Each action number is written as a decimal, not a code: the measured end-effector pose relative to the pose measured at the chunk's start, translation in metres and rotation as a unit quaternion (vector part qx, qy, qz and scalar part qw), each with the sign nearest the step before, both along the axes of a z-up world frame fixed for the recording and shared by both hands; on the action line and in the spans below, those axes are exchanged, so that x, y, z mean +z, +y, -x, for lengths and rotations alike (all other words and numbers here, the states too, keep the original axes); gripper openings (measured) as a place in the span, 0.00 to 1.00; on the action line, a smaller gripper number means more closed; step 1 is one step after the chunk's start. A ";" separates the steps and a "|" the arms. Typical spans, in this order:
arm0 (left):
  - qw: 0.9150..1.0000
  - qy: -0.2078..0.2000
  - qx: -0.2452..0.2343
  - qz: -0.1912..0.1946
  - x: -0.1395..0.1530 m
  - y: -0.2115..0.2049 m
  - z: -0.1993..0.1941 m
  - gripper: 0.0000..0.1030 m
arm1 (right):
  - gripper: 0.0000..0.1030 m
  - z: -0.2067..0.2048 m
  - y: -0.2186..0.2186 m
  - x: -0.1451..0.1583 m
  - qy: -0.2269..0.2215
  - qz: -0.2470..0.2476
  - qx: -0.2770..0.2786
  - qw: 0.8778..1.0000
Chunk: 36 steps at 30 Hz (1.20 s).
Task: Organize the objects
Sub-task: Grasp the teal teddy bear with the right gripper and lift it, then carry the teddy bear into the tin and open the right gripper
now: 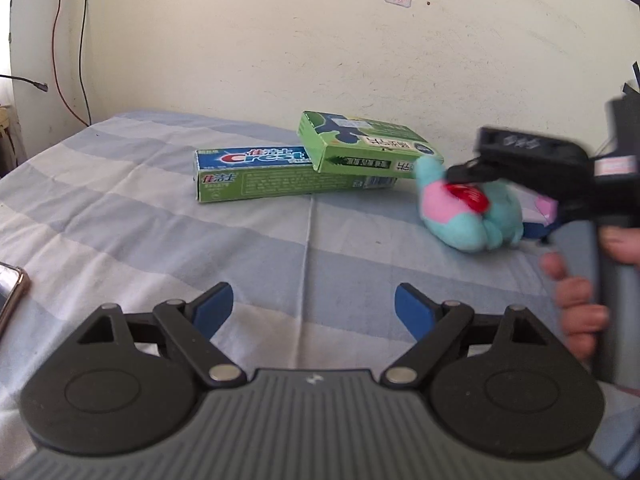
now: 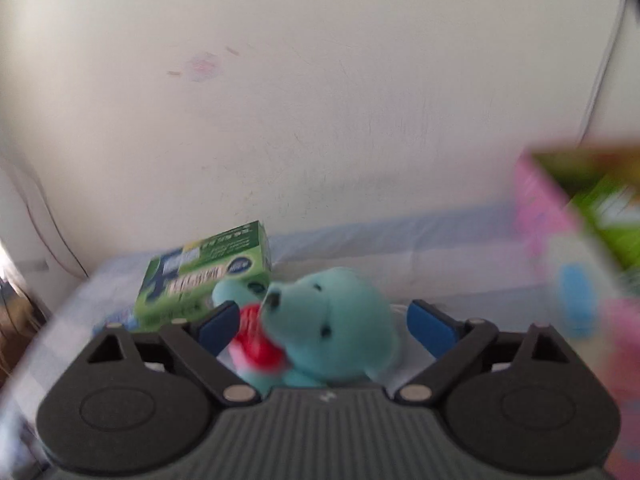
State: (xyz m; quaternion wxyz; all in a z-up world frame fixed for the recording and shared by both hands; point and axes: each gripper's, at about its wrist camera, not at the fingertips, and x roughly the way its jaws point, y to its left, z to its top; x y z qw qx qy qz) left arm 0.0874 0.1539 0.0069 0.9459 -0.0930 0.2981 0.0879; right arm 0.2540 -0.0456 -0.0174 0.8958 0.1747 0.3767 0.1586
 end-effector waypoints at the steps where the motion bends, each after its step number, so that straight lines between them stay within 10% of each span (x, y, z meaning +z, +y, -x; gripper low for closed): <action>1: 1.000 0.000 0.002 0.003 0.000 0.001 -0.001 0.87 | 0.96 -0.010 0.000 -0.011 0.026 -0.018 0.002 1.000; 6: 0.998 -0.029 0.003 0.056 0.005 0.013 0.003 0.87 | 0.72 0.004 0.007 -0.013 0.009 -0.031 0.013 0.999; 13: 0.992 -0.052 -0.071 0.091 0.007 0.004 0.008 0.87 | 0.71 0.109 -0.020 -0.009 -0.030 0.003 0.027 0.999; 22: 0.953 -0.020 -0.279 0.115 0.013 -0.090 0.046 0.89 | 0.78 0.275 -0.129 -0.003 -0.088 0.037 -0.109 0.989; 25: 0.935 0.014 -0.334 0.119 0.010 -0.131 0.059 0.87 | 0.92 0.291 -0.152 -0.008 -0.089 0.019 -0.107 0.990; 31: 0.930 0.075 -0.320 0.164 -0.007 -0.145 0.042 0.91 | 0.97 0.296 -0.179 -0.013 -0.089 -0.002 -0.084 0.992; 36: 0.927 0.073 -0.326 0.170 0.000 -0.155 0.030 0.69 | 0.70 0.283 -0.180 -0.016 -0.085 -0.031 -0.048 0.995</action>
